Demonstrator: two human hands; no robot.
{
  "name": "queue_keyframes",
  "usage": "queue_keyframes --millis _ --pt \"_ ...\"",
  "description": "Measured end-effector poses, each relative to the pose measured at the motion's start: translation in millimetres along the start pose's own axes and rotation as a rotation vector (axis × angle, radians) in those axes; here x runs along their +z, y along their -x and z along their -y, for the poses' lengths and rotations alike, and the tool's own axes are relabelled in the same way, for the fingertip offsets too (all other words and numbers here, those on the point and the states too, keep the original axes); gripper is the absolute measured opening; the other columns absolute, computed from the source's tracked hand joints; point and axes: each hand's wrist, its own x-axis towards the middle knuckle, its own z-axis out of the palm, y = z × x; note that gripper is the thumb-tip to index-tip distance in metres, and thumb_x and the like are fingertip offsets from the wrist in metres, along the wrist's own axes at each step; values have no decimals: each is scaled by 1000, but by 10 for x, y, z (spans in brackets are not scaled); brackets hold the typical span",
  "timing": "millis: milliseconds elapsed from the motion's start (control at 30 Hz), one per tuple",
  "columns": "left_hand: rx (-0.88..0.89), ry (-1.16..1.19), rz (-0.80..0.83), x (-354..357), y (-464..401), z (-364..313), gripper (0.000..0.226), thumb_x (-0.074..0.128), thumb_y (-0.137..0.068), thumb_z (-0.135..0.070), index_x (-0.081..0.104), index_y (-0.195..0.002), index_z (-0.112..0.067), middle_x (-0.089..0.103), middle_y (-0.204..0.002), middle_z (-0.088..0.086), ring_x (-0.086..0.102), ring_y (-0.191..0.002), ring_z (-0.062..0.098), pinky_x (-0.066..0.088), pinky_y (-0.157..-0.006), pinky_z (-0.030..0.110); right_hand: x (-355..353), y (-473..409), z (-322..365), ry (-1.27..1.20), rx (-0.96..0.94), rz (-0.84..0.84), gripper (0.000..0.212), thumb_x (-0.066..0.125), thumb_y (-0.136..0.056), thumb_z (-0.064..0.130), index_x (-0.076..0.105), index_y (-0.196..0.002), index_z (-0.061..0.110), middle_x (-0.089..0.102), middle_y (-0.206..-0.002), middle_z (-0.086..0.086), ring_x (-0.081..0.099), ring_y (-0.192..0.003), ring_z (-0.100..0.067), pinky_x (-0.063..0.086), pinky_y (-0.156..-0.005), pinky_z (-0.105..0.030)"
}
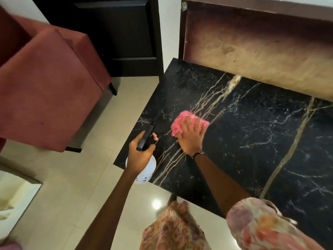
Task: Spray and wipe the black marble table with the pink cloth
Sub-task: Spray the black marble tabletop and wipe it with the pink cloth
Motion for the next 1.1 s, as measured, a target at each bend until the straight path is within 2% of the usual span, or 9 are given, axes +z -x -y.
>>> queue_keyframes --millis 100,233,333,433,533,633,700,867,1100 --pt "16 4 -60 -27 114 -12 30 54 -83 10 65 -97 -13 66 -88 0 61 -71 4 46 -79 35 211 511 101 42 -298 29 62 17 -93 53 30 -149 28 23 -158 -4 0 -145 -32 -13 -108 -59" --pt "5 0 -134 -4 201 -30 29 55 -85 6 62 -106 -12 65 -94 -6 62 -85 -9 46 -88 18 366 1134 -163 110 -498 60 57 31 -94 53 34 -145 29 38 -152 -3 29 -141 -36 18 -110 -66" --pt "58 -44 -141 34 229 -10 31 56 -85 3 58 -102 -23 61 -94 -12 59 -85 -13 41 -79 8 330 1381 -351 107 -498 56 60 31 -94 59 28 -147 31 35 -153 -1 26 -143 -31 14 -112 -62" --pt "50 -56 -139 95 256 -32 31 58 -87 -2 55 -104 -27 59 -97 -15 58 -88 -9 41 -88 16 263 1509 -304 13 -368 88 65 23 -93 67 25 -148 32 28 -156 1 14 -145 -28 7 -113 -62" --pt "53 -59 -119 165 275 -47 34 63 -87 -10 52 -119 -13 57 -111 -6 53 -105 4 38 -97 21 295 1622 -147 21 -282 112 56 19 -97 59 32 -144 30 41 -150 -5 25 -141 -34 19 -108 -64" --pt "45 -38 -131 192 276 -74 43 65 -86 -13 49 -125 -10 56 -118 -2 48 -111 7 37 -96 18 352 1637 8 14 -170 69 50 33 -94 46 36 -141 28 48 -144 -6 34 -137 -37 27 -102 -67" --pt "36 -31 -134 186 274 -88 44 66 -85 -13 48 -125 -12 53 -118 -7 47 -109 4 37 -95 17 369 1612 108 -9 -121 27 52 37 -90 43 37 -140 28 50 -143 -7 38 -135 -38 28 -100 -68" --pt "8 -24 -120 118 272 -103 40 64 -86 -13 41 -113 -30 50 -114 -8 53 -85 -12 39 -86 10 407 1572 289 -33 -33 14 51 34 -89 42 40 -137 26 55 -138 -7 48 -128 -38 24 -97 -64" --pt "-113 -33 -72 63 286 -110 53 64 -87 -22 35 -131 -29 45 -126 -4 46 -113 16 38 -102 38 500 1478 482 -96 32 70 55 31 -90 42 51 -137 22 49 -144 -9 43 -132 -41 15 -100 -65"
